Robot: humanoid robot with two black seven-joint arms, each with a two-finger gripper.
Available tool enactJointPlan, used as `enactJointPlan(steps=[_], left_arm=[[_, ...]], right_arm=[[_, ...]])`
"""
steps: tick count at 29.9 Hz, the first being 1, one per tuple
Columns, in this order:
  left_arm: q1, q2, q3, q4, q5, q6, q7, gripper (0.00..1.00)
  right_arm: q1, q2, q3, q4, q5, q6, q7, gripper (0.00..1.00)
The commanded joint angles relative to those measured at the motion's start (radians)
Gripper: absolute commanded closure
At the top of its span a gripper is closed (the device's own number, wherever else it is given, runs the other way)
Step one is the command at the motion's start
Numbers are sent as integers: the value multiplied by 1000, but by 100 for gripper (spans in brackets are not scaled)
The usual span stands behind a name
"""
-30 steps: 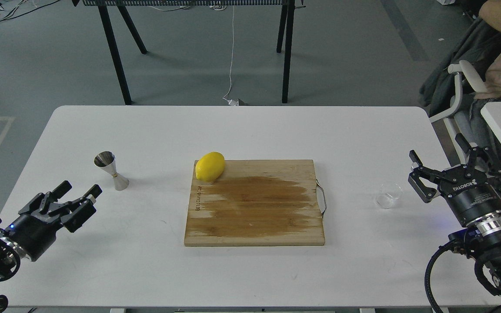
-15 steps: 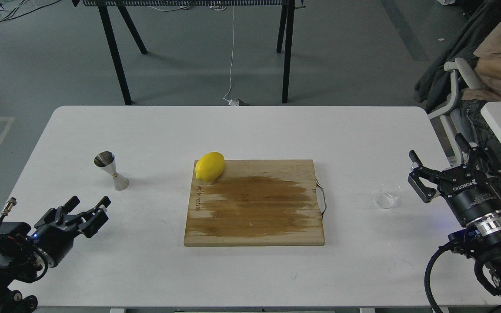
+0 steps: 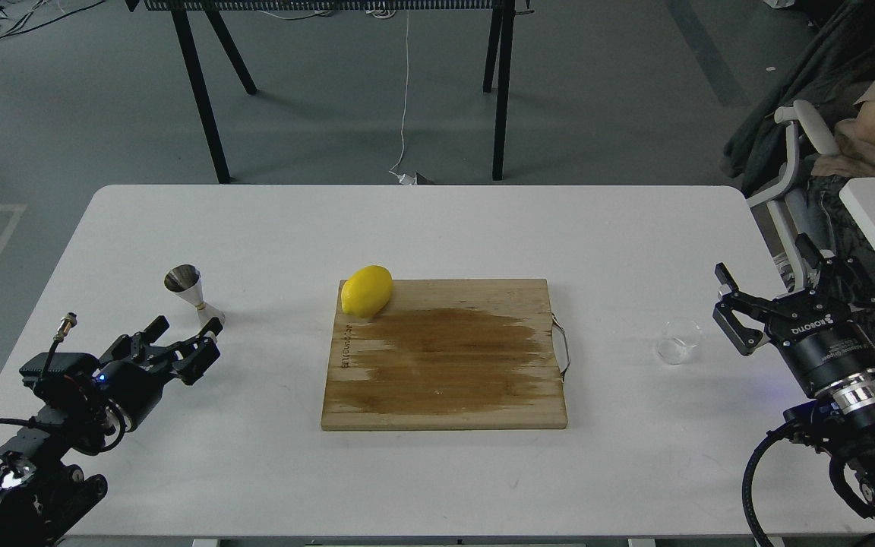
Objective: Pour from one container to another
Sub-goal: 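Grasp the steel jigger with the left gripper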
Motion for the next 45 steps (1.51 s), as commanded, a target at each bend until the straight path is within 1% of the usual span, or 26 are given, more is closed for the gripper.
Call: enactJointPlan(steps=[1,17,24,29,32,34,35,38,41,45], left_arm=[[-24,-24,2,43,-2,0,0,1],[-135,-150,4,232,-4,0,0,2],[-171,-191,2,321,-4,0,0,11],[-181,-205,4,348,-23,0,0,23],[-187,-217,2,373,-31,0,0,45],[-194,-224,2,385,-33,0,0,65],[-198,-227,2,390,-33,0,0,73],[-199,-230,4,405,-33,0,0,87],[-199,-234,4,408,-33,0,0,94],[-198,-242,2,407,-34,0,0,96]], right_arm=[[-1,0,0,2,0,0,0,1],[-1,-1,3,-1,0,0,0,1],[-1,-1,5,1,0,0,0,1],[-1,-1,5,-1,0,0,0,1],[-1,-1,3,-1,0,0,0,1],[-1,0,2,-1,0,0,0,1],[-1,0,2,-1,0,0,2,1],[-1,0,2,-1,0,0,2,1],[-1,0,3,-1,0,0,2,1],[-1,0,2,-1,0,0,2,1]])
